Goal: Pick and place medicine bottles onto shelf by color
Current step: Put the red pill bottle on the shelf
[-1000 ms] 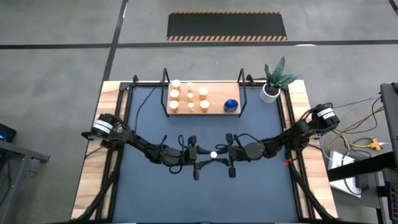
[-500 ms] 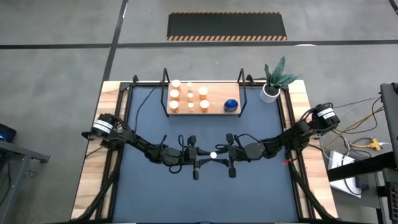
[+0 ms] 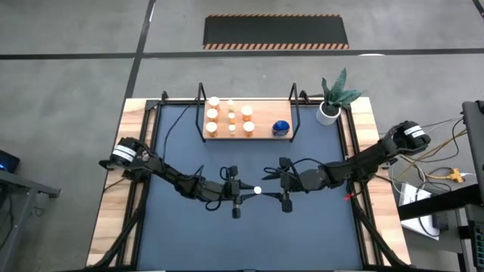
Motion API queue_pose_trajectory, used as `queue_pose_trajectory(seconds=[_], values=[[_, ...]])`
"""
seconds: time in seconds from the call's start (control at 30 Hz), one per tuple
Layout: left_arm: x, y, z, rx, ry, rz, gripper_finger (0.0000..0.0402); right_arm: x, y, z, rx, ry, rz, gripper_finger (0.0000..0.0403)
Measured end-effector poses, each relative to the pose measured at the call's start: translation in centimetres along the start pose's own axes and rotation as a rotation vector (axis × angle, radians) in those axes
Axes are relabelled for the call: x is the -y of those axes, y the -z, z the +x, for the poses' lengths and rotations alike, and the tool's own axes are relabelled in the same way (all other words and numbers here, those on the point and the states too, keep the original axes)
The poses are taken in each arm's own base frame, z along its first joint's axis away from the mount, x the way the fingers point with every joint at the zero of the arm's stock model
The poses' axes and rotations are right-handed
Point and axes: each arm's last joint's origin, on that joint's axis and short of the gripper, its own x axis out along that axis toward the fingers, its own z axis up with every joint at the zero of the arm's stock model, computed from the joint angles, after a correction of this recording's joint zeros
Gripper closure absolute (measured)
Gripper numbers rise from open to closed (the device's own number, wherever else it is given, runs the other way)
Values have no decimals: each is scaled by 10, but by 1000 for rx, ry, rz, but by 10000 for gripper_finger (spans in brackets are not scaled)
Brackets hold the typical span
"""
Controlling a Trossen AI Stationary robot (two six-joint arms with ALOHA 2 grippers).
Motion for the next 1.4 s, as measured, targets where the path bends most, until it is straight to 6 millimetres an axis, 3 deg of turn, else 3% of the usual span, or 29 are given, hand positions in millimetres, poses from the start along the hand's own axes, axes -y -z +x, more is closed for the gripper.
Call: queue_pose_trajectory(seconds=[0.2, 0.53, 1.03, 1.4], values=[[-2, -1, 1, 4, -44, -1, 338, -4, -3, 11, -27, -1, -7, 159], [-2, -1, 1, 4, -48, -1, 338, -7, -11, 24, -116, 18, -32, 188], [-2, -1, 1, 5, -48, 6, 338, -7, -15, 25, -160, 38, -40, 297], [-2, -1, 1, 4, -42, 7, 320, -7, -15, 25, -162, 38, -40, 292]])
